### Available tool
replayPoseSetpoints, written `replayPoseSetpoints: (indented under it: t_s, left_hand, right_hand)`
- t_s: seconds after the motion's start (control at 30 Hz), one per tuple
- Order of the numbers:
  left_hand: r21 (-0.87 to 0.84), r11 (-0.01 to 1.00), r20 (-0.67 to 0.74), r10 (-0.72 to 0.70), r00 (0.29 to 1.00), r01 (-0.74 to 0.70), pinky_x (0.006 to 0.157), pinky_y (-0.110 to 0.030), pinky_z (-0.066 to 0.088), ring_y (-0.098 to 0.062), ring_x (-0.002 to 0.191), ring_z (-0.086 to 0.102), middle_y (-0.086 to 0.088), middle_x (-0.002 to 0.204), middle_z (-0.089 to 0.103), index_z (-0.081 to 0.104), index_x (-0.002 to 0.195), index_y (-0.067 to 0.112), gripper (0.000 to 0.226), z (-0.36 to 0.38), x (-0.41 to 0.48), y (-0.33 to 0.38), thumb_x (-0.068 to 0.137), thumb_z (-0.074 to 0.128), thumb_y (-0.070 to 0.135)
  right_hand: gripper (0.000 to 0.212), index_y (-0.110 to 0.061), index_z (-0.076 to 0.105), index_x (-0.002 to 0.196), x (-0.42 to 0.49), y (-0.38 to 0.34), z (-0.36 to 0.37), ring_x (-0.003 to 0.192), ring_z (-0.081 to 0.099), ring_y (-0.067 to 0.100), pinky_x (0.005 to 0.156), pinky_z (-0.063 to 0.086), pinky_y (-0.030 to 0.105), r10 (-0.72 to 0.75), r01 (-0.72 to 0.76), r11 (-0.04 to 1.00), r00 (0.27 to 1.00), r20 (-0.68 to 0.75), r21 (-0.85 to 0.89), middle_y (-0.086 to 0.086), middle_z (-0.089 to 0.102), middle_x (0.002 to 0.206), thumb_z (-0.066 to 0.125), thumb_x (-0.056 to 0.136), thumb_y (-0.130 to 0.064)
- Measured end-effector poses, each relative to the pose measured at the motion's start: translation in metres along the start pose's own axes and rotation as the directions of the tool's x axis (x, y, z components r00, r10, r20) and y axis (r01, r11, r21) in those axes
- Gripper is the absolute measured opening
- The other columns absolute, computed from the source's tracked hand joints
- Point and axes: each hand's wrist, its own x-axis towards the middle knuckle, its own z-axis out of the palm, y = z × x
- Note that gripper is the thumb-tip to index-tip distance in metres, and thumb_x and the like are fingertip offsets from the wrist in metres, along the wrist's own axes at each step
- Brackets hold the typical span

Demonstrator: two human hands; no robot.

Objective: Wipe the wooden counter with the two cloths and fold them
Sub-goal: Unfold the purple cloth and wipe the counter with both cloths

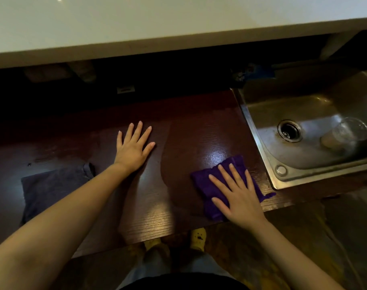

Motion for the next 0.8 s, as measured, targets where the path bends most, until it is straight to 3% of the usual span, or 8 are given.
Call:
replayPoseSetpoints:
  t_s: [0.17, 0.27, 0.4, 0.57, 0.8]
  left_hand:
    - [-0.108, 0.993, 0.078, -0.032, 0.996, 0.04, 0.114, -0.048, -0.009, -0.017, 0.144, -0.008, 0.003, 0.157, 0.002, 0.017, 0.143, 0.035, 0.053, -0.008, 0.004, 0.0, 0.093, 0.027, 0.05]
    - [-0.189, 0.982, 0.097, 0.021, 0.995, -0.003, 0.115, -0.046, -0.007, -0.016, 0.144, -0.006, 0.004, 0.157, 0.006, 0.02, 0.142, 0.037, 0.051, -0.019, -0.002, -0.011, 0.093, 0.03, 0.047]
    - [-0.097, 0.995, 0.069, 0.006, 0.998, 0.0, 0.115, -0.05, -0.006, -0.015, 0.144, -0.004, 0.006, 0.157, 0.01, 0.019, 0.141, 0.039, 0.053, -0.029, -0.027, -0.043, 0.091, 0.028, 0.052]
    - [0.02, 0.983, -0.08, -0.18, 0.98, 0.182, 0.111, -0.055, -0.005, -0.019, 0.144, 0.004, 0.002, 0.155, 0.019, 0.024, 0.141, 0.036, 0.066, -0.044, -0.072, -0.089, 0.08, 0.014, 0.062]
    - [0.032, 0.951, -0.057, -0.307, 0.95, 0.309, 0.11, -0.061, -0.004, -0.017, 0.143, -0.001, 0.002, 0.157, 0.012, 0.017, 0.143, 0.035, 0.067, -0.026, -0.115, -0.113, 0.082, 0.013, 0.062]
  right_hand:
    - [0.067, -0.04, 0.007, 0.147, 0.006, -0.029, 0.004, 0.146, 0.0, 0.033, 0.111, 0.005, 0.06, 0.021, -0.021, 1.0, 1.0, 0.006, 0.002, 0.006, 0.008, 0.159, 0.027, 0.087, -0.065]
    - [0.072, -0.04, 0.009, 0.146, 0.025, -0.066, 0.007, 0.145, 0.003, 0.037, 0.108, 0.007, 0.064, -0.091, 0.091, 0.996, 0.996, 0.019, 0.008, 0.009, 0.009, 0.158, 0.029, 0.084, -0.069]
    - [0.072, -0.041, 0.014, 0.145, 0.065, -0.104, 0.007, 0.145, 0.002, 0.037, 0.106, 0.0, 0.064, -0.174, 0.174, 0.984, 0.985, 0.014, 0.026, 0.007, 0.009, 0.159, 0.028, 0.082, -0.074]
    - [0.071, -0.042, 0.013, 0.145, 0.116, -0.121, 0.002, 0.145, -0.007, 0.033, 0.11, -0.014, 0.062, -0.191, 0.191, 0.981, 0.981, 0.017, 0.046, 0.004, 0.002, 0.16, 0.024, 0.082, -0.072]
    - [0.07, -0.041, 0.02, 0.145, 0.202, -0.141, -0.005, 0.146, 0.001, 0.036, 0.108, -0.002, 0.067, -0.148, 0.15, 0.988, 0.988, -0.036, 0.046, 0.007, 0.009, 0.159, 0.02, 0.081, -0.069]
